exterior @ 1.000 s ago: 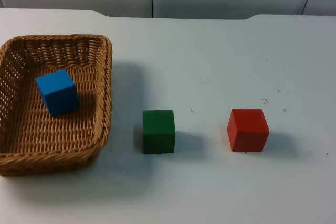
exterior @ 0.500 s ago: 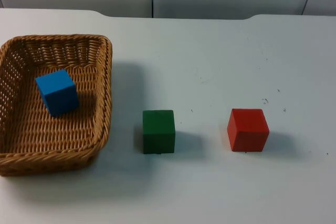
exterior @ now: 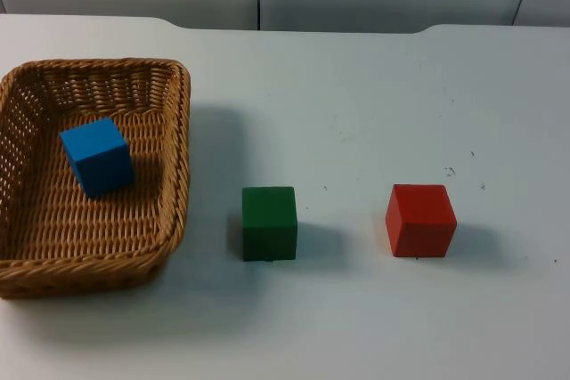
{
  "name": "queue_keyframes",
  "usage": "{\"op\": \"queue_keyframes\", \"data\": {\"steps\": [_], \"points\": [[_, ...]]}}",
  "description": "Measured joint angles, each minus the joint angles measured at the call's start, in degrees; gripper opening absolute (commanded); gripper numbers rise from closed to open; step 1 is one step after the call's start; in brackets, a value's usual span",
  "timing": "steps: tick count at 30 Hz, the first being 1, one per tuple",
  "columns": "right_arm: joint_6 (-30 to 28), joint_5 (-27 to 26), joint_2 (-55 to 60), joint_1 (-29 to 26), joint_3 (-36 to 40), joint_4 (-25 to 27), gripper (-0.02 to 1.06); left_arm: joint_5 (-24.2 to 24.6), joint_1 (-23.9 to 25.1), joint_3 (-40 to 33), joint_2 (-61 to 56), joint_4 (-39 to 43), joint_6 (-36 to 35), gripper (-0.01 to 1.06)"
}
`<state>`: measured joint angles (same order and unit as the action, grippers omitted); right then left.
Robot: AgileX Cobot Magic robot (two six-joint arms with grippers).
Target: Pick up the basket with the left hand and place the blue cube into the basket with the right hand.
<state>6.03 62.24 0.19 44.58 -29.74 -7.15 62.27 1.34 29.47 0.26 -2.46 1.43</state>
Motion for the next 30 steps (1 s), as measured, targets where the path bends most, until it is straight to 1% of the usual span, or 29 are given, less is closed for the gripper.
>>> {"op": "queue_keyframes", "data": {"steps": [2, 4, 5, 9, 10, 14, 15, 19, 20, 22, 24, 25, 30], "points": [[0.0, 0.0, 0.0, -0.5, 0.0, 0.0, 1.05, 0.0, 0.0, 0.0, 0.0, 0.0, 0.0, 1.05], [0.0, 0.0, 0.0, -2.6, 0.0, 0.0, 1.05, 0.0, 0.0, 0.0, 0.0, 0.0, 0.0, 1.05], [0.0, 0.0, 0.0, -2.6, 0.0, 0.0, 1.05, 0.0, 0.0, 0.0, 0.0, 0.0, 0.0, 1.05], [0.0, 0.0, 0.0, -12.2, 0.0, 0.0, 1.05, 0.0, 0.0, 0.0, 0.0, 0.0, 0.0, 1.05], [0.0, 0.0, 0.0, -12.2, 0.0, 0.0, 1.05, 0.0, 0.0, 0.0, 0.0, 0.0, 0.0, 1.05], [0.0, 0.0, 0.0, -21.4, 0.0, 0.0, 1.05, 0.0, 0.0, 0.0, 0.0, 0.0, 0.0, 1.05], [0.0, 0.0, 0.0, -21.4, 0.0, 0.0, 1.05, 0.0, 0.0, 0.0, 0.0, 0.0, 0.0, 1.05], [0.0, -0.1, 0.0, -30.2, 0.0, 0.0, 1.05, 0.0, 0.0, 0.0, 0.0, 0.0, 0.0, 1.05], [0.0, -0.1, 0.0, -30.2, 0.0, 0.0, 1.05, 0.0, 0.0, 0.0, 0.0, 0.0, 0.0, 1.05], [0.0, -0.1, 0.0, -35.2, 0.0, 0.0, 1.05, 0.0, 0.0, 0.0, 0.0, 0.0, 0.0, 1.05], [0.0, -0.1, 0.0, -38.3, 0.0, 0.0, 1.05, 0.0, 0.0, 0.0, 0.0, 0.0, 0.0, 1.05], [0.0, -0.1, 0.0, -38.3, 0.0, 0.0, 1.05, 0.0, 0.0, 0.0, 0.0, 0.0, 0.0, 1.05], [0.0, -0.1, 0.0, -44.9, 0.0, 0.0, 1.05, 0.0, 0.0, 0.0, 0.0, 0.0, 0.0, 1.05]]}}
